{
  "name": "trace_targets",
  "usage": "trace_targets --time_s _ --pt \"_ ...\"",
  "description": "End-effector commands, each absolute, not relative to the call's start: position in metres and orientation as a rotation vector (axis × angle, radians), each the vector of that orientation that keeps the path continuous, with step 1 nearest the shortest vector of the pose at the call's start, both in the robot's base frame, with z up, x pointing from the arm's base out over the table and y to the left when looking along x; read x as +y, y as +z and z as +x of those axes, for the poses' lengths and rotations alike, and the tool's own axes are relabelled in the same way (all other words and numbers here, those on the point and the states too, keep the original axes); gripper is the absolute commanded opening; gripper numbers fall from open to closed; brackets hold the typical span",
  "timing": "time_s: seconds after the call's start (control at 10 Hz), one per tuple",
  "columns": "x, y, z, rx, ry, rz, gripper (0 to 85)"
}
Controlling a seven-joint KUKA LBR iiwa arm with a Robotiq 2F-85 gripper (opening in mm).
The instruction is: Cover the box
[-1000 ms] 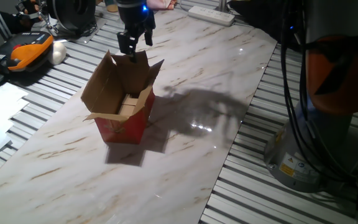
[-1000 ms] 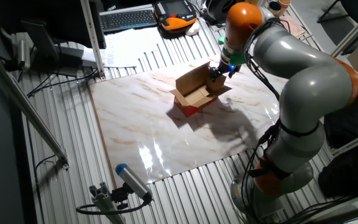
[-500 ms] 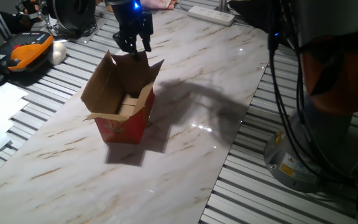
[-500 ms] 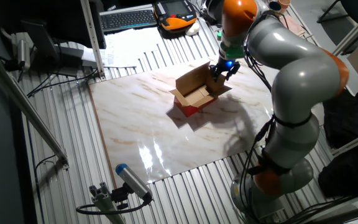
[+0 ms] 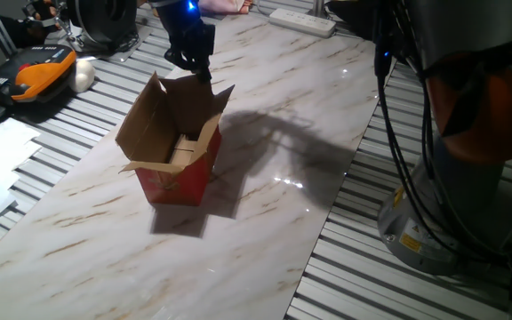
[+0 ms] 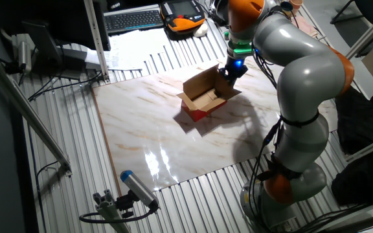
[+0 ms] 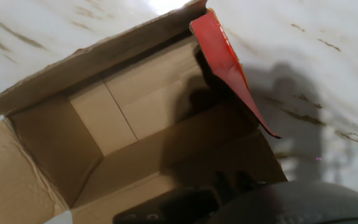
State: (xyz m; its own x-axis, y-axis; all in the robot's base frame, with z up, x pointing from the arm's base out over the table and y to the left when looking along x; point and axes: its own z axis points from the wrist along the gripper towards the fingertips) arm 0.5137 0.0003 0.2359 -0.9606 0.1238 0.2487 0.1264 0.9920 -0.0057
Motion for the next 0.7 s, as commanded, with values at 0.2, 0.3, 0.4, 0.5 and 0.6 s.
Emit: trace_targets --time_s 0.2,0.3,0.4,0.5,0.6 --pt "0.001 0.2359 0.5139 -2.88 -0.004 -0.16 0.0" --pt "0.001 0.2358 0.5139 -2.878 -0.002 -0.143 0.0" --pt "0.0011 0.2358 0.5138 -2.879 -0.001 -0.136 0.0" --pt "0.001 0.2358 0.5137 -2.881 -0.003 -0.158 0.0" --pt "0.0005 0.2359 0.5137 -2.883 -0.014 -0.173 0.0"
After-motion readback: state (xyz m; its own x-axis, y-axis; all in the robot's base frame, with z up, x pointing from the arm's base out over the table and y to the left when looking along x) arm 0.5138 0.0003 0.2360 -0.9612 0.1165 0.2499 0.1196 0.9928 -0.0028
